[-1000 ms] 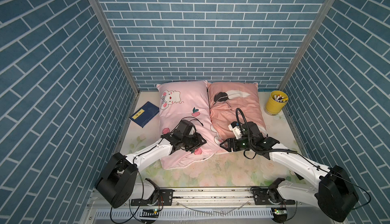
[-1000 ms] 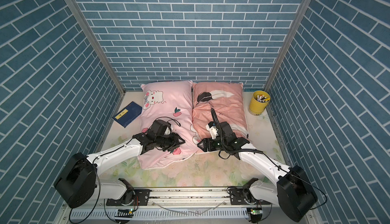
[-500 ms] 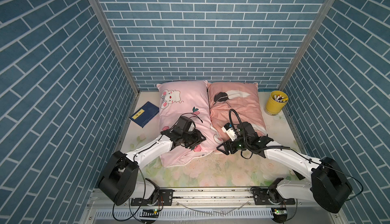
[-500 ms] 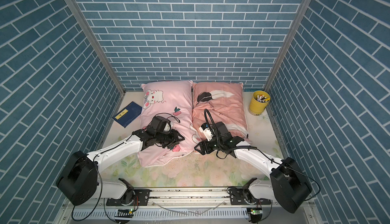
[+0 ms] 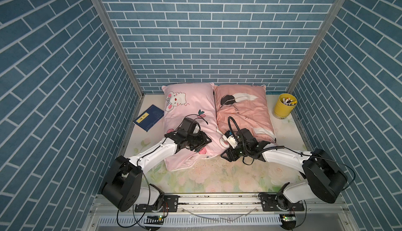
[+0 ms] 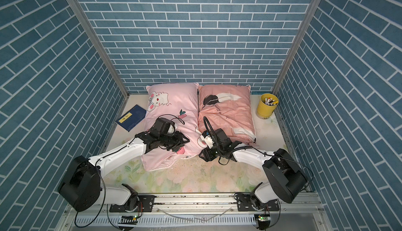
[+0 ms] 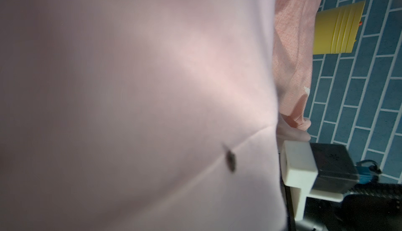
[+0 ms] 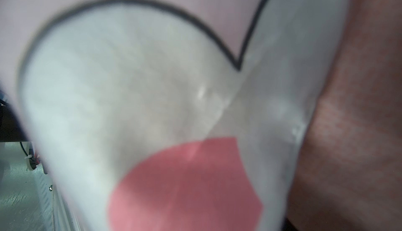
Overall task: Zip up pillowcases
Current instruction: Pick up the pillowcase from the center of the board.
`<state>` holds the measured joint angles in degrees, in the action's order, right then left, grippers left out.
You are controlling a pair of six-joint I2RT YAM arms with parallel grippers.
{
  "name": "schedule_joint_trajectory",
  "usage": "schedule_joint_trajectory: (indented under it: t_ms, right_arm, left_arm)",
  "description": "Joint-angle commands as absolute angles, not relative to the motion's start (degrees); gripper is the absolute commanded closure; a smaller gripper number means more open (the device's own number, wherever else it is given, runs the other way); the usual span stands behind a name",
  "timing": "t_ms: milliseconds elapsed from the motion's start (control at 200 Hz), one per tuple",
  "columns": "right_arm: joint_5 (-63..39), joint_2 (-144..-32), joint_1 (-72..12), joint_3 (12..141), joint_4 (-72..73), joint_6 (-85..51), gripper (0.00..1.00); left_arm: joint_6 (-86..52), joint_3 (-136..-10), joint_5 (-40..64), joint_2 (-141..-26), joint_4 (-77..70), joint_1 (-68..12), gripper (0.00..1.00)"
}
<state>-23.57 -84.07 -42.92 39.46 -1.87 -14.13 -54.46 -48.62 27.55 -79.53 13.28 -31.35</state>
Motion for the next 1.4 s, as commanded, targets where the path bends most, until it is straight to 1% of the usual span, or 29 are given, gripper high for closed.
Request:
schedule_joint_trajectory:
  t_ms: [0,165,230,285,370,445,565,685,810,900,940,1030,1145,1200,1285,1395]
  right_arm:
    - [-24.11,-85.84,-43.09,38.33,1.05,-16.17,0.44]
    - [-25.91,-84.65,-43.06,38.70,1.53,-18.99,0.64]
    - [-26.49,-84.04,-43.08,39.22,0.64,-19.71,0.77]
    - [-27.16,-83.78,-43.07,39.97,-0.97,-20.47,0.85]
    - [-28.86,-82.92,-43.07,41.10,-3.69,-21.77,0.93]
    - [-30.42,-81.18,-43.06,42.59,-7.36,-23.09,0.98]
    - [-33.67,-78.11,-43.07,45.74,-14.51,-25.18,1.00]
    - [-37.53,-75.65,-42.53,48.56,-20.56,-26.78,1.00]
    - [-41.11,-74.53,-41.37,51.80,-25.46,-28.29,1.00]
    - [-45.38,-74.71,-40.24,53.52,-26.44,-30.45,1.00]
    - [-46.98,-74.88,-39.99,54.16,-26.30,-31.66,1.00]
    - [-50.38,-75.30,-39.47,55.65,-25.45,-34.29,1.00]
    - [-49.88,-75.66,-38.94,58.63,-29.83,-32.58,1.00]
    - [-49.40,-75.91,-38.46,59.66,-31.81,-31.66,1.00]
    - [-50.01,-75.76,-37.93,60.08,-32.30,-31.82,1.00]
    - [-50.58,-75.11,-37.79,60.10,-32.30,-32.08,1.00]
  left_arm:
    - [-52.36,-51.65,25.49,-80.35,7.56,-29.89,0.54]
    - [-52.06,-51.38,25.73,-80.39,7.74,-29.62,0.54]
    - [-51.95,-51.30,26.10,-80.79,7.60,-29.63,0.54]
    - [-51.81,-51.15,26.28,-81.15,7.63,-29.62,0.53]
    - [-50.02,-51.79,25.66,-81.29,9.82,-29.62,0.50]
    - [-47.07,-52.76,24.41,-80.36,13.17,-29.62,0.44]
    - [-40.81,-55.18,21.69,-77.32,20.71,-29.62,0.33]
    - [-35.94,-57.70,19.26,-73.76,28.45,-29.62,0.25]
    - [-33.02,-60.02,18.90,-70.36,34.41,-29.62,0.20]
    - [-31.35,-62.17,17.15,-67.50,39.58,-29.62,0.19]
    - [-30.95,-63.22,16.37,-66.10,41.89,-29.62,0.21]
    - [-31.42,-64.80,17.48,-62.94,45.12,-30.38,0.27]
    - [-35.81,-62.97,19.54,-59.69,44.58,-36.14,0.36]
    - [-39.58,-60.14,21.08,-58.66,40.52,-39.99,0.38]
    - [-46.83,-54.91,24.22,-57.68,29.19,-44.76,0.41]
    - [-53.43,-50.28,26.13,-59.77,15.64,-47.58,0.43]
